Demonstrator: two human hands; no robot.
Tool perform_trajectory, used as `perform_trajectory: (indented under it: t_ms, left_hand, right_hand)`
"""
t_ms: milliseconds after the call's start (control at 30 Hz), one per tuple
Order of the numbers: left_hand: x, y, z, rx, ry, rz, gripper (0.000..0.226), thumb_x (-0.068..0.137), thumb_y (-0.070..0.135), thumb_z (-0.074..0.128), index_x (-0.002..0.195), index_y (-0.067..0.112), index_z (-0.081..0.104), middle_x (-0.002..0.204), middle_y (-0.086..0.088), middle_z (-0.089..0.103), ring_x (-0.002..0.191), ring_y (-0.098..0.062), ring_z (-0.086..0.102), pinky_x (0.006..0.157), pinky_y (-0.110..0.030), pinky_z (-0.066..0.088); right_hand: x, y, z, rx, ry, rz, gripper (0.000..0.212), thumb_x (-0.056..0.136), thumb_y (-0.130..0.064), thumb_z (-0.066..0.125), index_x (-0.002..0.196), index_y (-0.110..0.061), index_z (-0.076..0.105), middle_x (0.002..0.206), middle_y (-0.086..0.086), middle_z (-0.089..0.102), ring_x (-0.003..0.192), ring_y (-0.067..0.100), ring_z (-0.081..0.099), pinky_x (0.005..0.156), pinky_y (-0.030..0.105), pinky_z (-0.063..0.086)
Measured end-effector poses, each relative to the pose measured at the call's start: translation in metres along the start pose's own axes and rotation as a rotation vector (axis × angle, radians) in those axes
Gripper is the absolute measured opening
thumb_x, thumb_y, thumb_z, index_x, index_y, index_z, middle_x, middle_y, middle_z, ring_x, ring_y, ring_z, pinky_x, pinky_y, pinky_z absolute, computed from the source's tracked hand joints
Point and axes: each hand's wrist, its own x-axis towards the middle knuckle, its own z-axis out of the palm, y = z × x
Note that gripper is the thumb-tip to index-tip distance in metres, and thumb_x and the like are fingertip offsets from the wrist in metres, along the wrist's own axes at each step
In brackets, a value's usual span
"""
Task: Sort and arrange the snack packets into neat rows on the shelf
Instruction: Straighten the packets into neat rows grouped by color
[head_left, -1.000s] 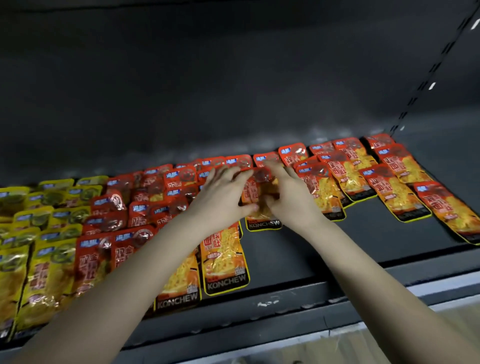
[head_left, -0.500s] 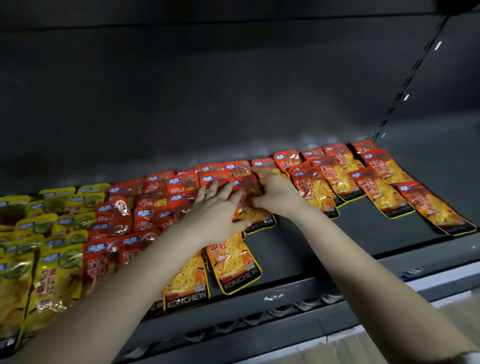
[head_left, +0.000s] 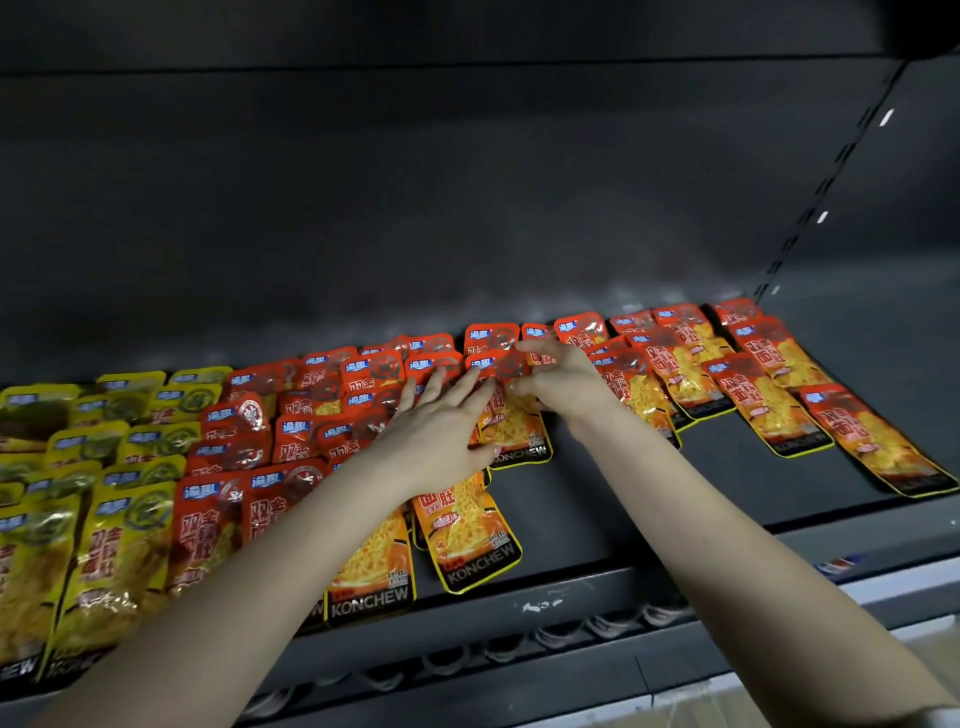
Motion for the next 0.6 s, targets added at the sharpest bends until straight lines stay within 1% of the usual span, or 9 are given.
perform_trajectory:
  t_ms: [67,133,167,233,300,333,433,533,600]
  left_hand:
    - [0.0,-0.001,0.0,-0.003,0.002,0.004,0.074,0.096,0.05,0.039,0.152,0.025,-0.002,0.159,0.007,-0.012,0.145,-0.024,-0.014,0.114,-0.045,-0.011]
    - [0.001,-0.002,-0.001,0.003,0.006,0.009,0.073,0.096,0.049,0.038,0.152,0.026,-0.003,0.158,0.008,-0.012,0.145,-0.024,-0.015,0.114,-0.046,-0.013]
    - [0.002,-0.002,-0.001,0.005,0.005,0.01,0.072,0.096,0.049,0.038,0.151,0.027,-0.002,0.159,0.008,-0.011,0.145,-0.024,-0.015,0.114,-0.045,-0.014]
    - [0.003,-0.003,-0.002,0.011,0.006,0.011,0.07,0.096,0.049,0.038,0.151,0.028,0.0,0.159,0.007,-0.009,0.145,-0.024,-0.015,0.113,-0.046,-0.015]
    - [0.003,-0.002,-0.003,0.02,0.013,0.007,0.069,0.096,0.049,0.037,0.152,0.029,0.002,0.159,0.006,-0.007,0.145,-0.024,-0.014,0.114,-0.048,-0.013]
    - [0.003,-0.001,-0.004,0.027,0.021,0.003,0.068,0.096,0.05,0.037,0.152,0.029,0.003,0.159,0.005,-0.007,0.146,-0.023,-0.013,0.115,-0.048,-0.013]
    - [0.002,0.0,-0.007,0.058,0.04,-0.014,0.07,0.094,0.056,0.037,0.152,0.029,0.007,0.16,0.003,-0.004,0.146,-0.024,-0.011,0.115,-0.049,-0.012]
    - [0.003,0.006,-0.007,0.126,0.031,-0.034,0.083,0.085,0.068,0.042,0.151,0.029,0.01,0.16,-0.002,0.001,0.146,-0.029,-0.005,0.115,-0.051,-0.011]
    - [0.007,0.012,-0.007,0.172,0.018,-0.032,0.092,0.08,0.072,0.047,0.151,0.029,0.009,0.16,-0.004,0.004,0.146,-0.03,-0.004,0.115,-0.052,-0.009]
  right_hand:
    - [0.004,0.0,-0.001,0.035,0.022,-0.004,0.05,0.078,0.009,0.063,0.123,-0.013,0.056,0.078,0.0,0.056,0.071,0.011,0.056,0.057,0.019,0.043]
    - [0.009,0.001,-0.002,0.059,0.04,-0.013,0.048,0.078,0.011,0.062,0.12,-0.011,0.058,0.078,0.0,0.057,0.069,0.014,0.056,0.06,0.022,0.046]
    - [0.011,0.002,-0.002,0.058,0.052,-0.022,0.048,0.077,0.011,0.063,0.119,-0.011,0.059,0.081,0.0,0.057,0.072,0.015,0.056,0.063,0.025,0.046]
    - [0.013,0.005,-0.001,0.041,0.081,-0.034,0.046,0.075,0.009,0.066,0.116,-0.013,0.06,0.089,0.001,0.06,0.086,0.02,0.059,0.076,0.03,0.05]
    - [0.013,0.01,0.0,-0.002,0.105,-0.043,0.044,0.075,0.002,0.07,0.112,-0.017,0.06,0.099,0.004,0.063,0.098,0.022,0.061,0.089,0.036,0.051]
    - [0.013,0.012,0.0,-0.027,0.113,-0.052,0.044,0.075,-0.001,0.071,0.113,-0.018,0.059,0.104,0.006,0.065,0.101,0.022,0.062,0.092,0.038,0.05]
    - [0.01,0.014,-0.002,-0.05,0.127,-0.094,0.045,0.077,-0.003,0.07,0.119,-0.016,0.056,0.112,0.008,0.066,0.105,0.023,0.061,0.095,0.039,0.049]
    - [0.009,0.018,-0.003,-0.027,0.116,-0.109,0.049,0.079,-0.002,0.067,0.124,-0.016,0.053,0.113,0.008,0.065,0.106,0.023,0.061,0.096,0.04,0.048]
    - [0.009,0.02,-0.003,0.018,0.085,-0.12,0.05,0.081,0.0,0.063,0.126,-0.018,0.051,0.114,0.009,0.064,0.107,0.023,0.06,0.097,0.042,0.048]
